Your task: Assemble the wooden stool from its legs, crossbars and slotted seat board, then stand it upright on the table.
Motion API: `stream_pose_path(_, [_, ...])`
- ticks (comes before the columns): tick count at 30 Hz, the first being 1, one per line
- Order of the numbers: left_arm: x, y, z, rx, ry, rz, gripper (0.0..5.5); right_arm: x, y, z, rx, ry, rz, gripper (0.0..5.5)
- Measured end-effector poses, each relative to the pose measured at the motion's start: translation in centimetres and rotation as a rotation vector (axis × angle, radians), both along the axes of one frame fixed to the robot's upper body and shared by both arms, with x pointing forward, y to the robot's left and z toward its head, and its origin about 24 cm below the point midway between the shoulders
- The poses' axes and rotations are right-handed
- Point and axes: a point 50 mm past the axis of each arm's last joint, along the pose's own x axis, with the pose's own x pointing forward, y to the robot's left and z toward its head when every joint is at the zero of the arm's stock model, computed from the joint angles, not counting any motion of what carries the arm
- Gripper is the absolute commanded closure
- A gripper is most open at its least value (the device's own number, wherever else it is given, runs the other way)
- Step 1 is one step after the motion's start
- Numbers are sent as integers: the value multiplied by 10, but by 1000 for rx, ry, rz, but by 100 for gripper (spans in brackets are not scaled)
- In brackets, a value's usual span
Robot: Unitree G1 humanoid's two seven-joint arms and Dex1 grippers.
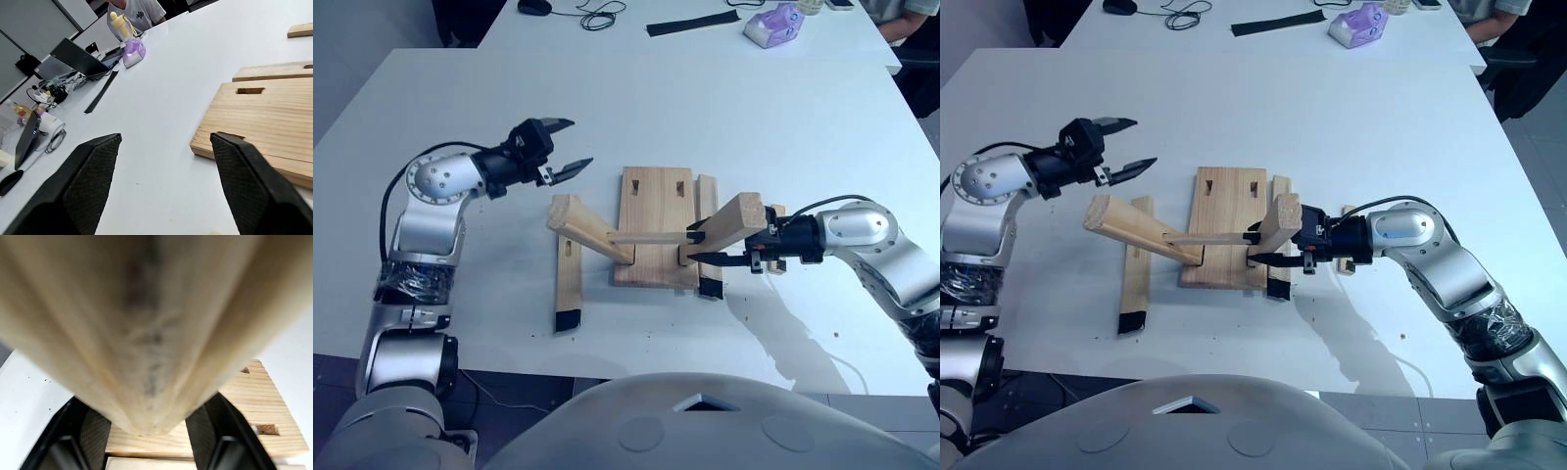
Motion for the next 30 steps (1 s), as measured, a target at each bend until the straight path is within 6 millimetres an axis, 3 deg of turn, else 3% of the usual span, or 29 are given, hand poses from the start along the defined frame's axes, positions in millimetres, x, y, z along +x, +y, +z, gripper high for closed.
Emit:
stream_pose_path(9, [0,-6,-6,-41,3,40,211,9,1,-2,5,7,-43,351])
stream_pose_path(11, [0,-6,-6,-44,4,42,211,9,2,-2,5,6,-45,308])
stream_pose_path(12, [0,-7,-6,-45,4,41,211,9,0,-7,-42,12,-59,292])
stream_pose_path(13, [0,-8,-6,-48,6,42,211,5,-12,-37,-194,106,-139,277])
stream_pose_path(14, [-1,-7,-8,-44,13,51,211,-1,-18,-55,-231,174,-184,275])
stream_pose_path(23, [0,-16,-5,-64,10,45,211,-5,-11,-51,-218,131,-295,275])
stream_pose_path(30, [-11,-11,-2,-146,27,100,211,-32,-35,-30,-62,191,-482,275])
